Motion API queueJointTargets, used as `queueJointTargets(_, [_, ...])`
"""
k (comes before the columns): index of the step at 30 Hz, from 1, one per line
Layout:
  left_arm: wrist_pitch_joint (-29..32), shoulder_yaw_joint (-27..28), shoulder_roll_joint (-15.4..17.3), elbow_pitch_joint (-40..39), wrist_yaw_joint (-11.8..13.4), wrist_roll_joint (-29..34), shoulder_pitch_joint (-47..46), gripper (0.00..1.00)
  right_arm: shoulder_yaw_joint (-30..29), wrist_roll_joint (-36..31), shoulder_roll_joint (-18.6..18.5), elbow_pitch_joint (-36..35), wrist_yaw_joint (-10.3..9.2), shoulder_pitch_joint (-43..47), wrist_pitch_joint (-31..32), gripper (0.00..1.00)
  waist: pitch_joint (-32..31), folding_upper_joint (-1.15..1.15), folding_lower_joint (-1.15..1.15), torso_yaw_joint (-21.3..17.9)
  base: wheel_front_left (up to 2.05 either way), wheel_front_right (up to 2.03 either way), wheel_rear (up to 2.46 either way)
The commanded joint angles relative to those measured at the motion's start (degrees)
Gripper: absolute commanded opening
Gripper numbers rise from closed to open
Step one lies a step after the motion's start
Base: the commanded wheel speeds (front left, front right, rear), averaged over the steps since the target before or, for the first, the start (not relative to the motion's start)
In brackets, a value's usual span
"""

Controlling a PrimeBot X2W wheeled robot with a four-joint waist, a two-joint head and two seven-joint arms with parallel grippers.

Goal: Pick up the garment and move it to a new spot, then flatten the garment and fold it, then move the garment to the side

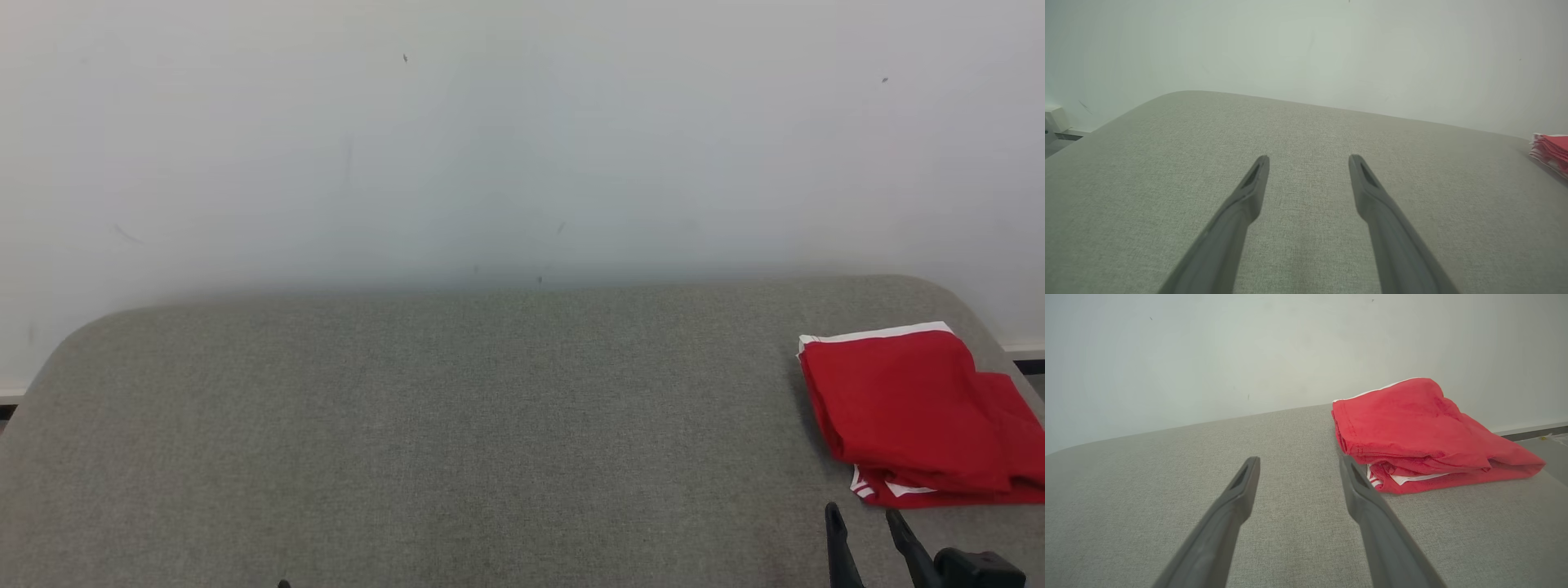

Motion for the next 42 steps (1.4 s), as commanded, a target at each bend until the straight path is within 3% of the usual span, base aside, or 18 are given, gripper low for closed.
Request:
queueJointTargets(1, [-0.18,0.71,-0.04,0.05,-0.32,-0.23,1.23,1.0,-0.41,-0.62,0.15,0.04,0.01,0.87,0.12,1.0,-0.11,0.0,0.01,-0.26,0.0,0.0,0.0])
queueJointTargets(33, [-0.18,1.63,-0.16,0.1,-0.36,-0.89,0.73,1.0,0.46,1.75,0.3,0.19,0.01,1.07,-0.15,1.0,0.77,0.0,0.01,0.39,0.0,0.0,0.0])
queueJointTargets(34, [0.0,1.58,-0.43,0.03,-0.27,-0.49,0.94,0.0,0.52,1.34,0.2,0.16,0.0,1.0,0.05,0.0,0.77,0.0,0.01,0.39,0.0,0.0,0.0])
queueJointTargets(42, [1.7,1.93,-0.93,2.55,-0.27,-4.21,0.54,0.0,0.19,5.26,0.38,3.2,0.0,0.44,0.69,0.0,1.01,0.0,0.01,0.44,0.0,0.0,0.0])
